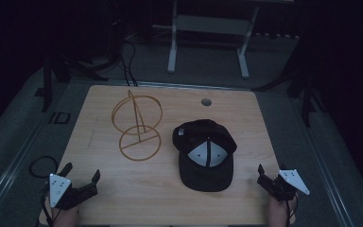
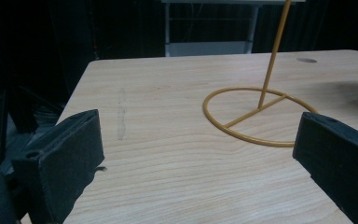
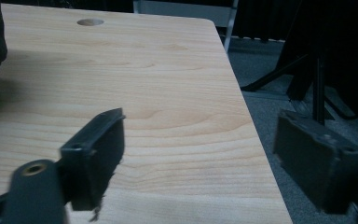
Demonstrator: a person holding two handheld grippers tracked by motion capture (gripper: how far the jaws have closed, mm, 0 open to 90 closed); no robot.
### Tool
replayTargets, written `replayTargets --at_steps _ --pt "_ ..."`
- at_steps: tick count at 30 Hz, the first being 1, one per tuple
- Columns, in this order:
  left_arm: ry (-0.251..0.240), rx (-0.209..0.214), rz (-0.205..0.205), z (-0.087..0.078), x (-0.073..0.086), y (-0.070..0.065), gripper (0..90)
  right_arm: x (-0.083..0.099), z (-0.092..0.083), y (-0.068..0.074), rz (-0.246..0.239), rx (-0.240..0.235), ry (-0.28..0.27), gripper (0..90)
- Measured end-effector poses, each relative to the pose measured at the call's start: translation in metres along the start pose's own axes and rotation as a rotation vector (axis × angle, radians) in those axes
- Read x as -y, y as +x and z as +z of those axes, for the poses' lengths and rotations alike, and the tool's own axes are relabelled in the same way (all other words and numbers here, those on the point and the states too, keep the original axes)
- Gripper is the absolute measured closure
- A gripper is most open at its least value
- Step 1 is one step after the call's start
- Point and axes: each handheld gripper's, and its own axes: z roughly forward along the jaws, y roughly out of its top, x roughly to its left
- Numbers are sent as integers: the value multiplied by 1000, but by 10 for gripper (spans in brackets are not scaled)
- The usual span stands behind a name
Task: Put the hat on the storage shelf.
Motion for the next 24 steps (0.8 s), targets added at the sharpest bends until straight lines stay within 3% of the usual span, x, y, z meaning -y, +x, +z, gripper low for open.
replayTargets --at_steps 4,13,14,15,17,20,24 --pt "-1 -1 -10 0 0 0 21 0 -1 0 6 -1 -5 177" --pt "10 -6 -8 0 0 0 21 -3 -1 -1 37 -63 2 161" --pt "11 -7 -13 0 0 0 21 -6 -2 -2 58 -83 11 160" --pt "12 -11 -22 0 0 0 21 -11 -4 -3 113 -117 27 158" --pt "15 -13 -26 1 0 1 21 -19 -6 -3 124 -133 39 132" --pt "24 -2 -34 1 0 1 21 -30 -9 -1 86 -142 56 117" --pt "27 2 -27 1 0 -1 21 -43 -10 1 77 -178 57 104"
